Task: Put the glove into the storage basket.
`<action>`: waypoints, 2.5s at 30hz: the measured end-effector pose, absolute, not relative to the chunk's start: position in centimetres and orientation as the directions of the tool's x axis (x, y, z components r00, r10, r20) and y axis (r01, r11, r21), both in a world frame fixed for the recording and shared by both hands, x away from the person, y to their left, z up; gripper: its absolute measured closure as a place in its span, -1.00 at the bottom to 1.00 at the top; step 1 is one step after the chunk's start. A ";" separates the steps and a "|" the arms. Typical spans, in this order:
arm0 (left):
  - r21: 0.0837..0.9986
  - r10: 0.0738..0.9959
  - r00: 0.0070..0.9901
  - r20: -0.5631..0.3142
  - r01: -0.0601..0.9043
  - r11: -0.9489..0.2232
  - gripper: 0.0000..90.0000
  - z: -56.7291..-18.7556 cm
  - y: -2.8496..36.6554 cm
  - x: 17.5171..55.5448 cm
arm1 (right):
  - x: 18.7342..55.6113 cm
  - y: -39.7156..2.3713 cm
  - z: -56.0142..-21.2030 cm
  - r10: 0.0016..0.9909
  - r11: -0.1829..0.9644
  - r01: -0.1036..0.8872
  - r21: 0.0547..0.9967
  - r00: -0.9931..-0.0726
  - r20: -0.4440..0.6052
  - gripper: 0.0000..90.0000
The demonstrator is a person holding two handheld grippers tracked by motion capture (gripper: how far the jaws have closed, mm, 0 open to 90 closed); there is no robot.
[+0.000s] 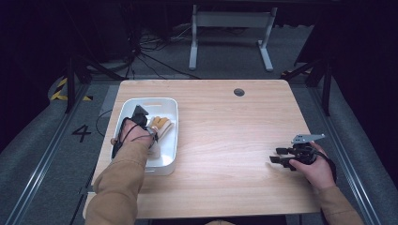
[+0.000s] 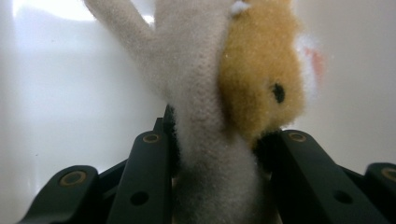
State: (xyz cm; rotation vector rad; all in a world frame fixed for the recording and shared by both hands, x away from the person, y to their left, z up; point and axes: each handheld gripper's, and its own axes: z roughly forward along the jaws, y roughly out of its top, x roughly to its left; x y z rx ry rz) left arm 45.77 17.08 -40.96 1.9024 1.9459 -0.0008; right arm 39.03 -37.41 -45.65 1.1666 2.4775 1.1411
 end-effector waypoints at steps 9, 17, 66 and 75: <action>0.259 0.963 0.000 -0.270 0.963 0.073 0.49 -41.8 17.3 46.0 | 39.0 -37.4 -45.7 0.719 0.399 0.584 0.707 -0.678 0.154 -0.03; 0.258 0.965 0.011 -0.263 0.964 0.060 0.48 -42.5 17.3 46.2 | 39.0 -37.5 -45.7 0.718 0.394 0.585 0.708 -0.677 0.160 -0.04; 0.354 0.981 0.144 -0.128 0.931 -0.091 -0.41 -39.7 16.3 45.7 | 39.1 -37.4 -45.8 0.716 0.392 0.582 0.713 -0.679 0.161 -0.13; 0.357 0.981 0.149 -0.126 0.929 -0.095 -0.42 -39.2 16.2 45.8 | 39.2 -37.3 -45.8 0.714 0.390 0.580 0.715 -0.681 0.164 -0.14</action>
